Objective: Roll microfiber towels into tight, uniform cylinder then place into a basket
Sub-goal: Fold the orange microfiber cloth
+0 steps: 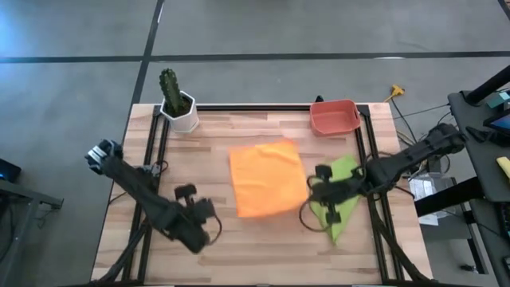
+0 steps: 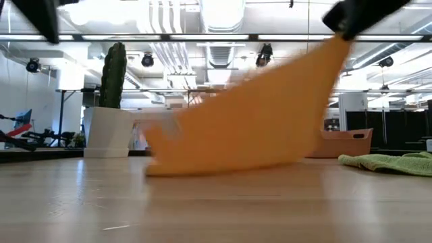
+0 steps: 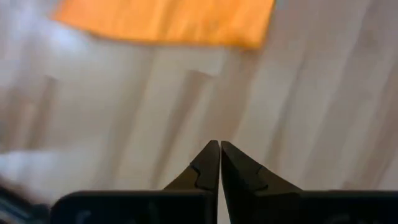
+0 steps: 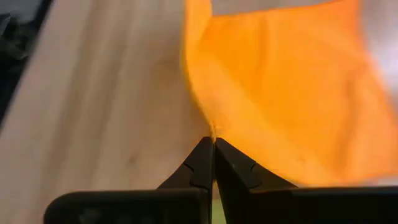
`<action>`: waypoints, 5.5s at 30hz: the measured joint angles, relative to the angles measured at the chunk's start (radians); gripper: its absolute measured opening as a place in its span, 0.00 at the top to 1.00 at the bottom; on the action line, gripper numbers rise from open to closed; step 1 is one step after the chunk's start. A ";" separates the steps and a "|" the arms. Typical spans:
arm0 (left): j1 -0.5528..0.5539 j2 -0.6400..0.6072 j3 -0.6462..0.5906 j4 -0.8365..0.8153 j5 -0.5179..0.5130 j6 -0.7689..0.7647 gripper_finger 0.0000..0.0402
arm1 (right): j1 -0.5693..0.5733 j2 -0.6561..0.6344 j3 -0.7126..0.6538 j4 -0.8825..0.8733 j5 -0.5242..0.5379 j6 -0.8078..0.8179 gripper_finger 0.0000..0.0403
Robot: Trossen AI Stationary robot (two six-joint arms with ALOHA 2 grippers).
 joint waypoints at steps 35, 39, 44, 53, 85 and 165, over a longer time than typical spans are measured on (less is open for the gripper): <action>0.085 0.391 0.079 0.934 0.147 0.726 0.59 | 0.116 0.091 -0.100 0.187 0.198 0.289 0.98; 0.090 0.449 0.119 0.930 0.166 0.725 0.58 | 0.116 0.086 -0.100 0.187 0.200 0.288 0.98; 0.112 0.503 0.130 0.928 0.168 0.662 0.58 | 0.116 0.091 -0.101 0.187 0.202 0.285 0.98; 0.146 0.522 0.123 0.924 0.181 0.630 0.58 | 0.117 0.078 -0.096 0.192 0.283 0.263 0.98; 0.152 0.554 0.101 0.973 0.167 0.560 0.63 | 0.117 0.072 -0.094 0.185 0.401 0.259 0.98; 0.322 0.241 -0.077 0.474 -0.004 0.681 1.00 | 0.010 0.123 -0.281 0.261 0.269 0.143 0.98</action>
